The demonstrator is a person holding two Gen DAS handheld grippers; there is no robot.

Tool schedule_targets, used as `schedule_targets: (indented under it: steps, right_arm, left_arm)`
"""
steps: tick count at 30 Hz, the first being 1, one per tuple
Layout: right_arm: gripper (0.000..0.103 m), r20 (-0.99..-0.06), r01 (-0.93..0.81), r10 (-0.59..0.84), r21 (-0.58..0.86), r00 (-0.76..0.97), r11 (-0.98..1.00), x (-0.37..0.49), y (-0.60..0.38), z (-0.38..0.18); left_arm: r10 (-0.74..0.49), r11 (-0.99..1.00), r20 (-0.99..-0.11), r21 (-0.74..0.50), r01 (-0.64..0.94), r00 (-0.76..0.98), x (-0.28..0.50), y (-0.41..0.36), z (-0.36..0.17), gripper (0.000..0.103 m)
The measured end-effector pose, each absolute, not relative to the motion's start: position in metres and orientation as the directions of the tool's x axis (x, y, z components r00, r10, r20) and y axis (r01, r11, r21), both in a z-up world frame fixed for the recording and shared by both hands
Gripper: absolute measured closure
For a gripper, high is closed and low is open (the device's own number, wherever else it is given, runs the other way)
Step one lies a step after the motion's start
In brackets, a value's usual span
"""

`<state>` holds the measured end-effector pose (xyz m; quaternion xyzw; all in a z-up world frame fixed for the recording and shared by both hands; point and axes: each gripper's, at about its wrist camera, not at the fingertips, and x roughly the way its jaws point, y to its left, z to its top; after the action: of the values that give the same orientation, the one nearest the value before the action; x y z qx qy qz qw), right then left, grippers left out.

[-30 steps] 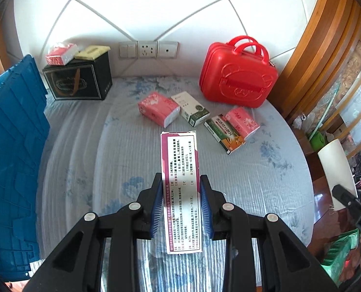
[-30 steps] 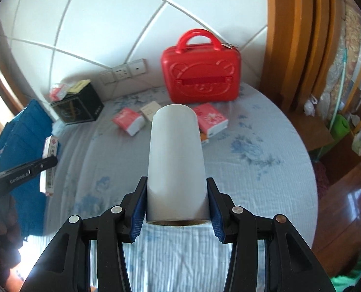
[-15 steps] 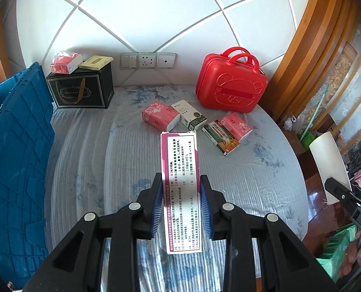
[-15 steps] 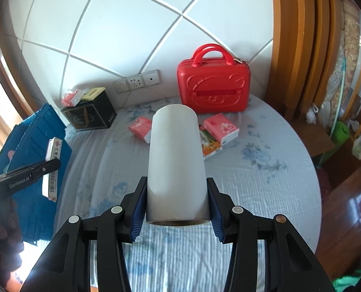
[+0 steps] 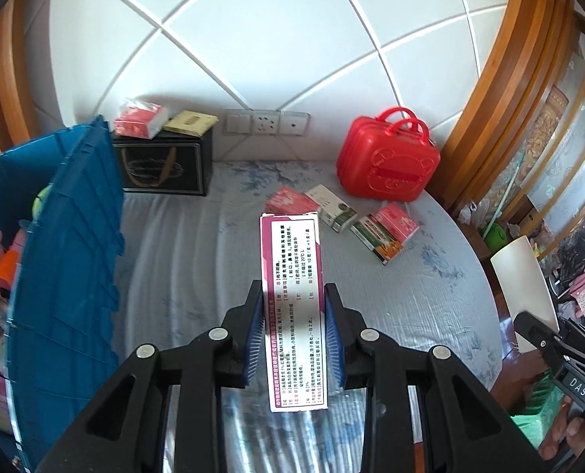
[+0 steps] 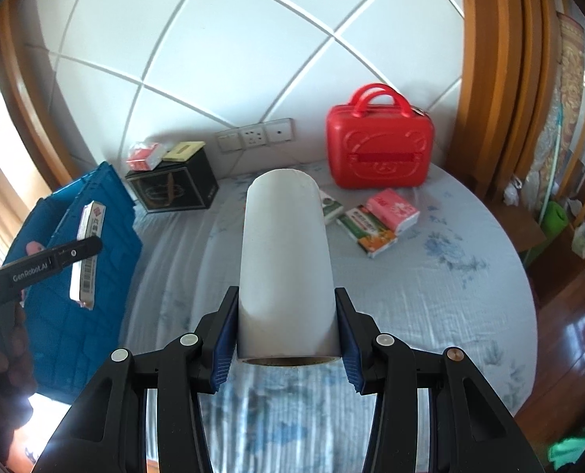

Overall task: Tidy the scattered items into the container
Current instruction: 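Carry the medicine box and paper roll with both tools over the blue crate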

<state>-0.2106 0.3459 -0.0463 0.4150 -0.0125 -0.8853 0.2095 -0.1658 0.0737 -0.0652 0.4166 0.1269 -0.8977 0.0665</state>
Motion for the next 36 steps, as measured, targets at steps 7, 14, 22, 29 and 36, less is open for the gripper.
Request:
schedule_targets:
  steps: [7, 14, 22, 29, 36]
  right_arm:
    - [0.058, -0.72, 0.389, -0.392, 0.182, -0.572, -0.903, -0.189, 0.3, -0.035]
    - [0.058, -0.717, 0.412, -0.407, 0.182, -0.565, -0.893, -0.176, 0.258, -0.033]
    - [0.058, -0.704, 0.432, -0.431, 0.192, -0.565, -0.881, -0.163, 0.209, -0.026]
    - [0.058, -0.703, 0.477, -0.45, 0.177, -0.551, -0.861, -0.147, 0.163, -0.016]
    - [0.058, -0.699, 0.537, -0.481, 0.163, -0.529, -0.828, -0.134, 0.116, -0.007]
  left_arm:
    - [-0.019, -0.953, -0.756, -0.183, 0.24, -0.654, -0.141, 0.027, -0.057, 0.075]
    - [-0.028, -0.953, -0.75, -0.179, 0.244, -0.661, -0.123, -0.01, -0.05, 0.075]
    - [-0.039, -0.953, -0.745, -0.172, 0.248, -0.666, -0.103, -0.054, -0.042, 0.075]
    - [-0.052, -0.941, -0.74, -0.189, 0.282, -0.67, -0.083, -0.095, -0.036, 0.075]
    - [-0.077, -0.928, -0.741, -0.192, 0.319, -0.667, -0.062, -0.135, -0.034, 0.075]
